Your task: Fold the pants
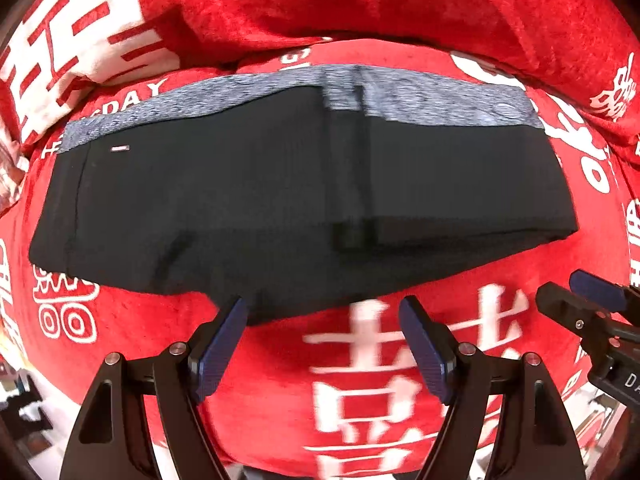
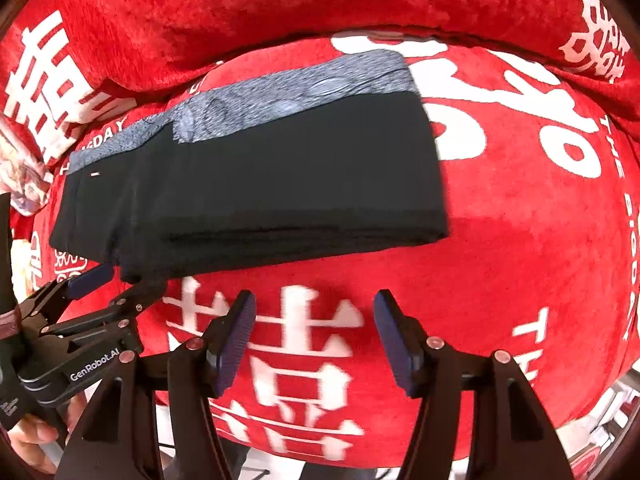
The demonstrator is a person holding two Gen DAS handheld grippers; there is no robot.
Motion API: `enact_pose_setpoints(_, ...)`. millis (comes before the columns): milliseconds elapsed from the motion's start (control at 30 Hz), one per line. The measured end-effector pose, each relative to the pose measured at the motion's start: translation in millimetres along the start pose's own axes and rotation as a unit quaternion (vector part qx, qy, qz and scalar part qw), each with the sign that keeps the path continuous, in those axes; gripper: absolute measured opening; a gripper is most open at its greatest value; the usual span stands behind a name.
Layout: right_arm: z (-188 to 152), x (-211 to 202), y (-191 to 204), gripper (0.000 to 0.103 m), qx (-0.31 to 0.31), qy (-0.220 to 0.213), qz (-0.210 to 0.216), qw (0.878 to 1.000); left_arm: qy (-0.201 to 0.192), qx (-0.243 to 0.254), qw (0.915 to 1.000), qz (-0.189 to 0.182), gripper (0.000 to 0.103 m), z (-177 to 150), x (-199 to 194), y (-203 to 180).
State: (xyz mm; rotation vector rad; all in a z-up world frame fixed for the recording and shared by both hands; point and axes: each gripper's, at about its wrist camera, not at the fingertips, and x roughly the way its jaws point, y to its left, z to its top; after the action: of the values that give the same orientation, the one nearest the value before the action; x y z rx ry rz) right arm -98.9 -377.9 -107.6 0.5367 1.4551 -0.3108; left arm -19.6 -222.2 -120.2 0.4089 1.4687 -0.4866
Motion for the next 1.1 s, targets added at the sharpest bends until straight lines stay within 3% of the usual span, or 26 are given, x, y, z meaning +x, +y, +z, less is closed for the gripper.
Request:
enact_pose_setpoints(333,2.7,25.0,115.5,0.065,0.007,-0.011,0.000,1.000,0.001,-0.006,1.0000,-0.002,0.080,-0.8,-1.8,128.7)
enact_pose_setpoints(400,6.4,31.1,139.9,0.066,0.002,-0.010,-0.001,1.000,0.009,-0.010,0.9999,0.006,0.101,-1.0,2.0,149.2)
enact_pose_setpoints(600,10.3,37.5,193.2,0.077,-0.014,-0.010,0.001,1.000,-0.004,-0.025,0.9995,0.019,0.101,-3.9,3.4,196.7)
enact_pose_setpoints(800,15.3,45.8,212.8,0.084,-0.048,-0.023,-0.025,0.998,-0.001,-0.058,0.9980,0.025,0.101,-4.9,7.0,228.7)
enact_pose_setpoints(1100,15.3,59.4,206.2,0.084,-0.029,0.018,-0.001,0.999,0.005,-0.075,0.9962,0.044,0.101,-7.2,11.3,253.1)
